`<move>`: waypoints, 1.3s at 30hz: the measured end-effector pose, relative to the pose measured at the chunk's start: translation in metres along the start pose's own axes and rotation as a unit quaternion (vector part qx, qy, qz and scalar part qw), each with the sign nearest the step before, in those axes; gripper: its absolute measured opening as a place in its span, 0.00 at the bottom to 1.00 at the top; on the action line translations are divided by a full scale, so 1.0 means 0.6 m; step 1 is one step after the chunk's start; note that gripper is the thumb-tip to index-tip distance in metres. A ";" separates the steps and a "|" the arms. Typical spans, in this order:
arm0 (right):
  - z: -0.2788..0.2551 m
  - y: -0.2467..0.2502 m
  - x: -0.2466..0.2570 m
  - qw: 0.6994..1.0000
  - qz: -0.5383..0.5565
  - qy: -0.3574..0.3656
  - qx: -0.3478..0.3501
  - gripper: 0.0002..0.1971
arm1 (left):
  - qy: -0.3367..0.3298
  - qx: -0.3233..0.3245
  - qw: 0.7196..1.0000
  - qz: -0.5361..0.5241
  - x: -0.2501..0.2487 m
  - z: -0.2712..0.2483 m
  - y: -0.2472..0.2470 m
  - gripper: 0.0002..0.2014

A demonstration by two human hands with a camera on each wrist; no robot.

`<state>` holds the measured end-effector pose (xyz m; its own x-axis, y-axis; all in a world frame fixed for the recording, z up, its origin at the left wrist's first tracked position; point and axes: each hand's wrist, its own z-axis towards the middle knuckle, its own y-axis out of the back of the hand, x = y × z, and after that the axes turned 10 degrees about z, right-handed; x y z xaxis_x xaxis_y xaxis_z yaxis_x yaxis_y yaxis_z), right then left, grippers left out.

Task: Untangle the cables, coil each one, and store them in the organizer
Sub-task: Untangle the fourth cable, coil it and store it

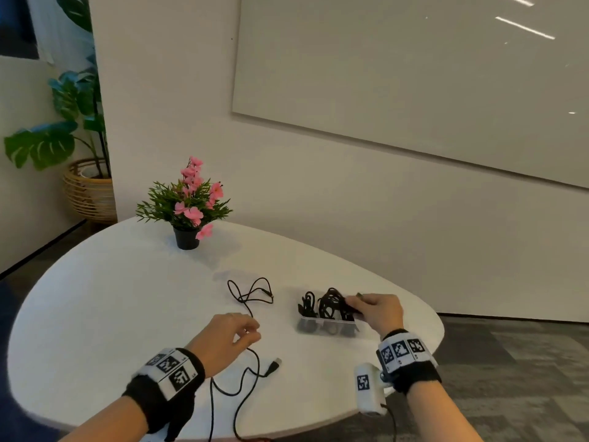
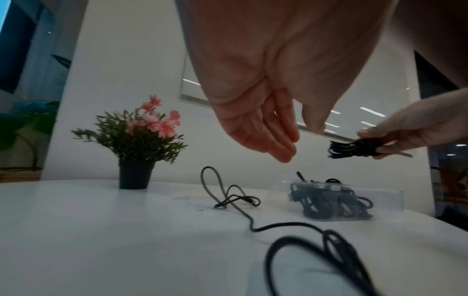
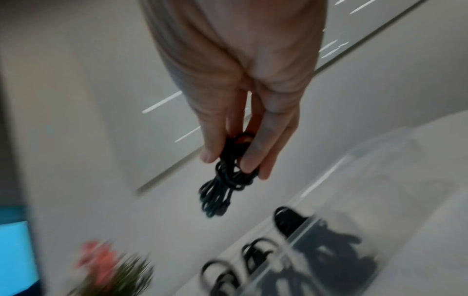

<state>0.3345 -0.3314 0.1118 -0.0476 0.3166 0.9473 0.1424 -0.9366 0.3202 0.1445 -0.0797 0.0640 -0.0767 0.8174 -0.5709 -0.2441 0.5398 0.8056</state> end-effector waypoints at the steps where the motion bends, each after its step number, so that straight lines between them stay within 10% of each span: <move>1: 0.024 0.023 -0.009 0.998 0.031 -0.029 -0.056 0.07 | 0.010 -0.004 1.000 0.006 0.014 -0.007 0.002 0.05; 5: 0.080 0.071 -0.040 0.979 -0.011 -0.100 -0.176 0.14 | 0.070 -0.019 0.997 0.035 0.081 -0.041 0.015 0.07; 14: 0.116 0.018 -0.068 0.957 -0.220 -0.127 -0.141 0.19 | 0.198 0.021 0.976 0.084 0.198 -0.084 0.021 0.13; 39: 0.111 -0.004 -0.083 0.949 -0.281 -0.113 -0.085 0.13 | 0.196 0.034 0.976 0.091 0.229 -0.094 0.013 0.11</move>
<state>0.4022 -0.3349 0.0642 0.1471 0.7794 0.6090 -0.0048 -0.6151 0.7884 0.0773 0.0253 -0.0168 -0.4793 0.7685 -0.4238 -0.1287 0.4162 0.9001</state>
